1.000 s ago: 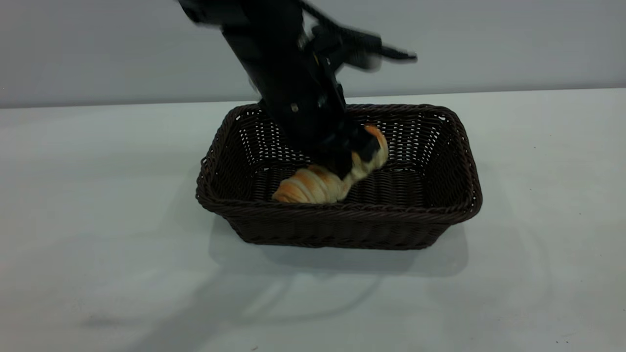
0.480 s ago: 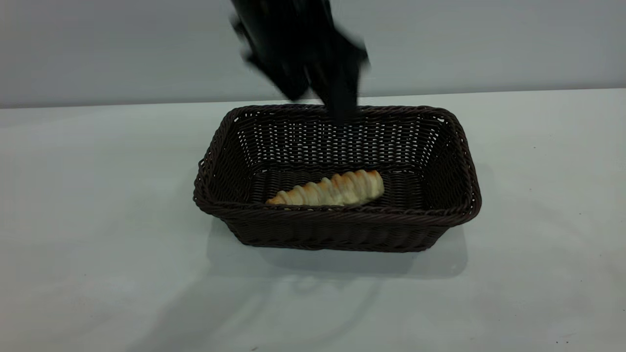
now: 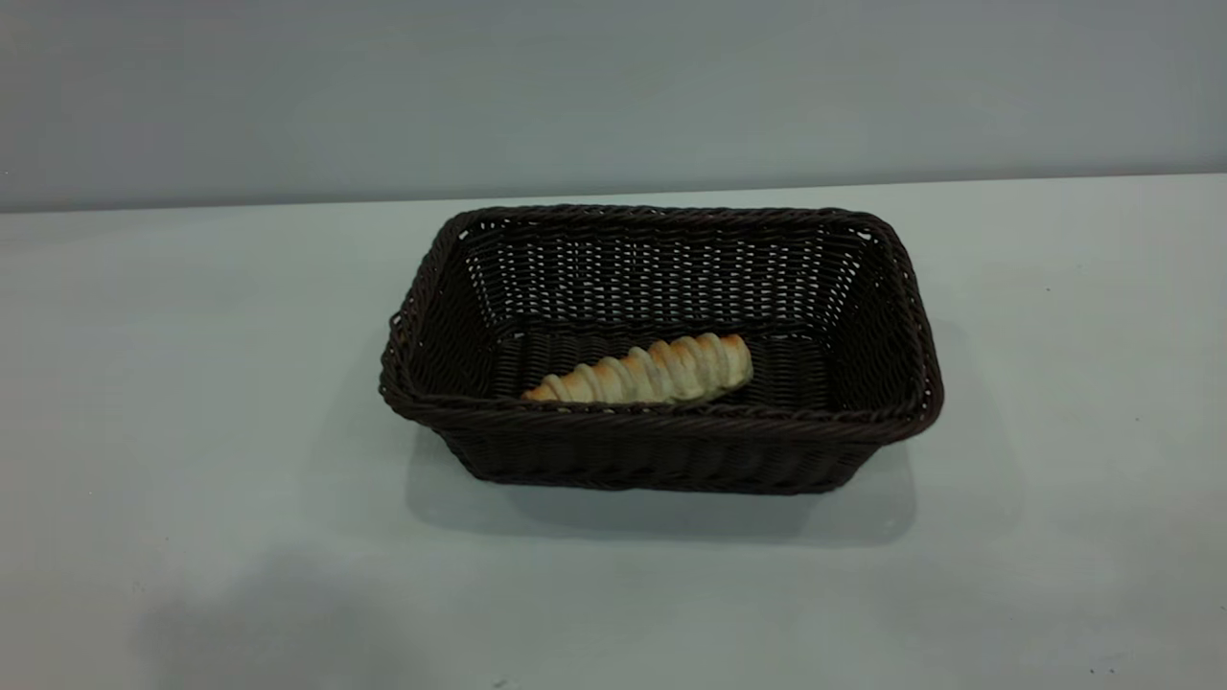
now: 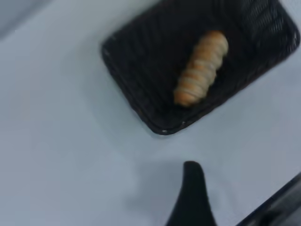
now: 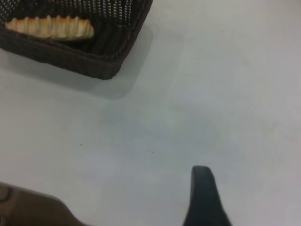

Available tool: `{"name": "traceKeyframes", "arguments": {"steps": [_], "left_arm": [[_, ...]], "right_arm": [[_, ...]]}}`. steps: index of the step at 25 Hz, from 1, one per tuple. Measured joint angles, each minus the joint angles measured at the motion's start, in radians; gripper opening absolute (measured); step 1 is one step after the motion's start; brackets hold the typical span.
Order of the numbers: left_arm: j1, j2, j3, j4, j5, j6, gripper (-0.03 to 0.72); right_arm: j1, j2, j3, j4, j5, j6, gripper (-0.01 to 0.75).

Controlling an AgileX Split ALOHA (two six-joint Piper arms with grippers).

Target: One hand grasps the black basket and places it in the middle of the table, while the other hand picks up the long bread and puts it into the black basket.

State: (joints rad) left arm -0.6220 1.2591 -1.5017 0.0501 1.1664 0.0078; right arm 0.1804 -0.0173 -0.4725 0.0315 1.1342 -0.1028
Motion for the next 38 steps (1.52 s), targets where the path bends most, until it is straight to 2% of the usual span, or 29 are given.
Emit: {"name": "traceKeyframes", "arguments": {"steps": [3,11,15,19,22,24,27,29,31,34,36,38], "left_arm": [[0.000,-0.181,0.160,0.003,0.001,-0.008,0.629],[-0.001,-0.669,0.778,0.003,-0.007,-0.049,0.616],[-0.001,-0.828,0.935,0.004,-0.015,-0.050,0.610],[-0.001,-0.875,1.012,0.005,-0.036,-0.053,0.601],[-0.001,-0.875,1.016,0.008,-0.048,-0.053,0.587],[-0.001,-0.875,1.016,0.008,-0.052,-0.053,0.583],[-0.001,-0.875,1.016,0.010,-0.053,-0.053,0.581],[-0.001,-0.875,1.016,0.010,-0.054,-0.053,0.580],[-0.001,-0.876,1.016,0.010,-0.055,-0.053,0.580],[0.011,-0.916,1.016,0.008,-0.056,-0.053,0.580],[0.110,-0.953,1.016,0.002,-0.056,-0.052,0.580],[0.267,-0.993,1.016,0.002,-0.056,-0.052,0.580]], "right_arm": [[0.000,-0.001,0.000,0.000,0.000,0.000,0.522],[0.000,-0.001,0.000,0.000,0.000,0.000,0.513],[0.000,-0.001,0.000,0.000,0.000,0.000,0.513],[0.000,-0.001,0.000,0.000,0.000,0.000,0.513],[-0.006,-0.001,0.000,0.000,0.000,0.000,0.513],[-0.056,-0.002,0.000,0.000,0.000,0.000,0.513],[-0.178,-0.003,0.000,0.000,0.000,0.000,0.513],[-0.225,-0.003,0.000,0.000,0.000,0.000,0.512],[-0.225,-0.003,0.000,0.000,0.000,0.000,0.513],[-0.182,-0.003,0.000,0.000,0.000,0.000,0.513],[-0.167,-0.003,0.000,0.000,0.000,0.000,0.513],[-0.160,-0.003,0.000,0.000,0.000,0.000,0.513]]}}
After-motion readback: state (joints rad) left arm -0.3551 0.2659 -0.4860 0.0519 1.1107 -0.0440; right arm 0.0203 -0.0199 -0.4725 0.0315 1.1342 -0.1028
